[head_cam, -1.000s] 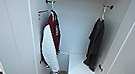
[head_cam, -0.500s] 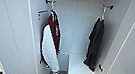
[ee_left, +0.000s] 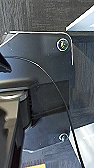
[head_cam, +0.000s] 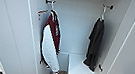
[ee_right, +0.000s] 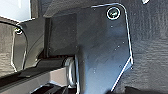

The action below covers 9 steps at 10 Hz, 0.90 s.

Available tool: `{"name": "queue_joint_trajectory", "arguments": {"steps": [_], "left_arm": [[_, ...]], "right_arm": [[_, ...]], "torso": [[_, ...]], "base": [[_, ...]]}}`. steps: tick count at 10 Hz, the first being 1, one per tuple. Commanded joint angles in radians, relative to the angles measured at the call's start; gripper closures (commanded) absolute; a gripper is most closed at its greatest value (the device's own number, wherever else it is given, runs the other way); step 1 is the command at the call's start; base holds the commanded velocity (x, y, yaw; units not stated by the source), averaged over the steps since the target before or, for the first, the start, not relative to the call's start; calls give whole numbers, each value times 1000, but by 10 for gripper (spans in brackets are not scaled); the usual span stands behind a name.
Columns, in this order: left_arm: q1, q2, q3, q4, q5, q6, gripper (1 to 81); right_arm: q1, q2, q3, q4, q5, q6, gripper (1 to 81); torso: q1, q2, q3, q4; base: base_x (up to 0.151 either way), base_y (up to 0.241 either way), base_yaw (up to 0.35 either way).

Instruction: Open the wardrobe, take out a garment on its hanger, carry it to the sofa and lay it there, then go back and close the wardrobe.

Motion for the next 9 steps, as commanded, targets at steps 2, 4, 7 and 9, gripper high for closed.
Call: {"name": "queue_joint_trajectory", "arguments": {"steps": [2, 4, 7, 9], "left_arm": [[-38, 4, -1, 24, 49, 6, 10], [-38, 4, 2, 39, 51, 6, 10], [-37, 6, 4, 50, 66, 6, 10], [-37, 6, 4, 50, 66, 7, 10]], "right_arm": [[38, 7, 1, -7, -53, 3, 10], [38, 11, 6, -7, -53, 3, 10], [39, 14, 7, -7, -53, 3, 10], [38, 18, 7, -7, -53, 4, 10]], "torso": [[0, 0, 0, 0], [0, 0, 0, 0], [0, 0, 0, 0], [0, 0, 0, 0]], "base": [[0, 0, 0], [0, 0, 0], [0, 0, 0], [71, 0, 0]]}}
